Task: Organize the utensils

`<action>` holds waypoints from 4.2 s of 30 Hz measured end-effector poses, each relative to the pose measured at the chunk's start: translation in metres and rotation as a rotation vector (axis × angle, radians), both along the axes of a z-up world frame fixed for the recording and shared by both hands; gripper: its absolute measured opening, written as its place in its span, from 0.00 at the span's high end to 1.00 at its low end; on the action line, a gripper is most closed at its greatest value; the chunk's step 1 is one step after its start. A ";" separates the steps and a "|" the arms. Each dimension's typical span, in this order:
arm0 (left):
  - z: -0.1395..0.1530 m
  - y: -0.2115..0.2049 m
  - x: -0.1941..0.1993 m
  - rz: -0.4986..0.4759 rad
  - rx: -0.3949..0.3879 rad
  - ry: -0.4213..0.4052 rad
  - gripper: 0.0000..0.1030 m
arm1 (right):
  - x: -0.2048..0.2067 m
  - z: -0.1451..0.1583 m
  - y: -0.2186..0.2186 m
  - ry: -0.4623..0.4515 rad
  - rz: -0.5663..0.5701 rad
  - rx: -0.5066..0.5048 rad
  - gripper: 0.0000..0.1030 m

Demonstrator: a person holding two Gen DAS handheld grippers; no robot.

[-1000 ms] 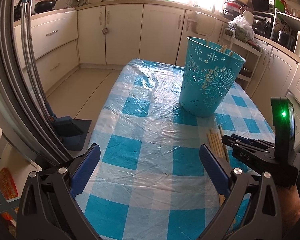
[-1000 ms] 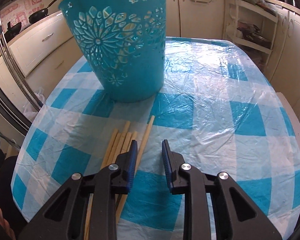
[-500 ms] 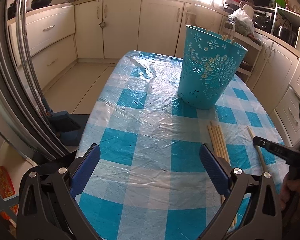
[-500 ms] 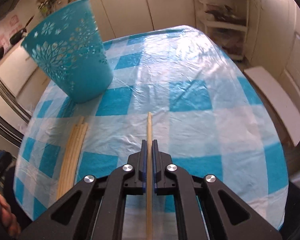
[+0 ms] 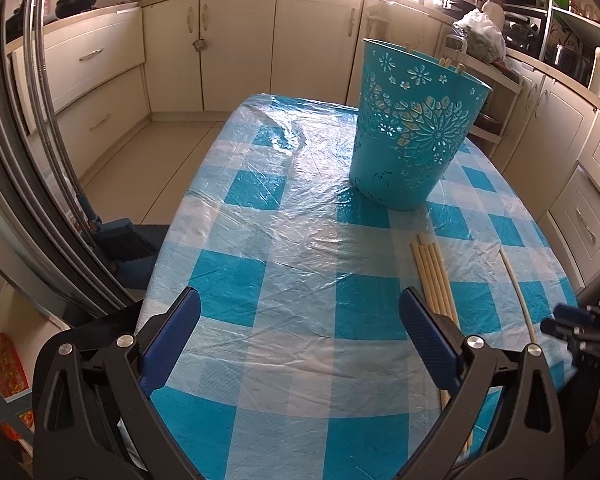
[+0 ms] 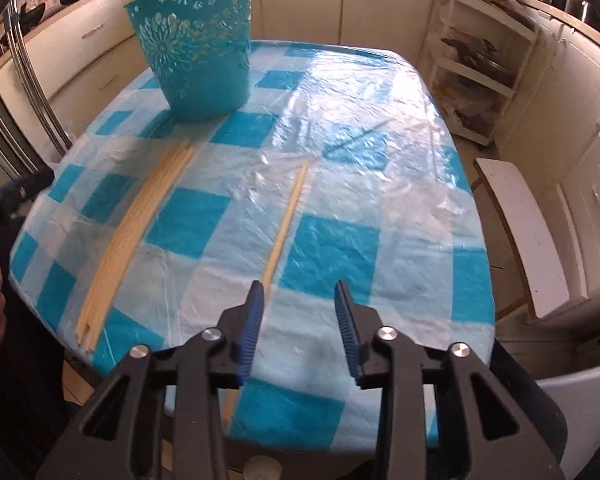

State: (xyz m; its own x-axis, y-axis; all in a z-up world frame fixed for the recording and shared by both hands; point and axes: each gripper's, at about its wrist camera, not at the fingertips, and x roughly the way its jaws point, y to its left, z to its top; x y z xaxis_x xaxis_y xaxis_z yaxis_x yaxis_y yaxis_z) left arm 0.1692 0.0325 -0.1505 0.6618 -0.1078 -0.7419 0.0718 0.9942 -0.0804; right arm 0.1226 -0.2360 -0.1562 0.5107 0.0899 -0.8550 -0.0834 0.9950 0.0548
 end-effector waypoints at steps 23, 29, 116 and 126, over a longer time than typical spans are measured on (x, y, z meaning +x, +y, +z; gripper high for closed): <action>-0.015 -0.006 0.016 -0.017 0.039 0.021 0.07 | 0.042 -0.021 0.024 0.168 0.139 -0.064 0.72; -0.012 0.002 0.019 0.002 0.015 0.025 0.07 | 0.003 -0.020 0.033 0.221 0.092 0.008 0.72; -0.013 -0.003 0.039 -0.092 -0.072 0.117 0.07 | 0.046 -0.002 0.014 0.216 0.145 0.022 0.93; -0.039 -0.063 0.062 -0.164 0.044 0.185 0.15 | 0.037 -0.006 -0.018 0.054 -0.022 0.178 0.95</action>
State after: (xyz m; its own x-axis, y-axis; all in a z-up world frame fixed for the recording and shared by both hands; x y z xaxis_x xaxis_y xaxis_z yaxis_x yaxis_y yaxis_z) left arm 0.2311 -0.0305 -0.1893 0.4902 -0.1679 -0.8553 0.2209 0.9732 -0.0644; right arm 0.1592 -0.2537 -0.1617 0.4684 0.2320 -0.8525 -0.0543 0.9706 0.2343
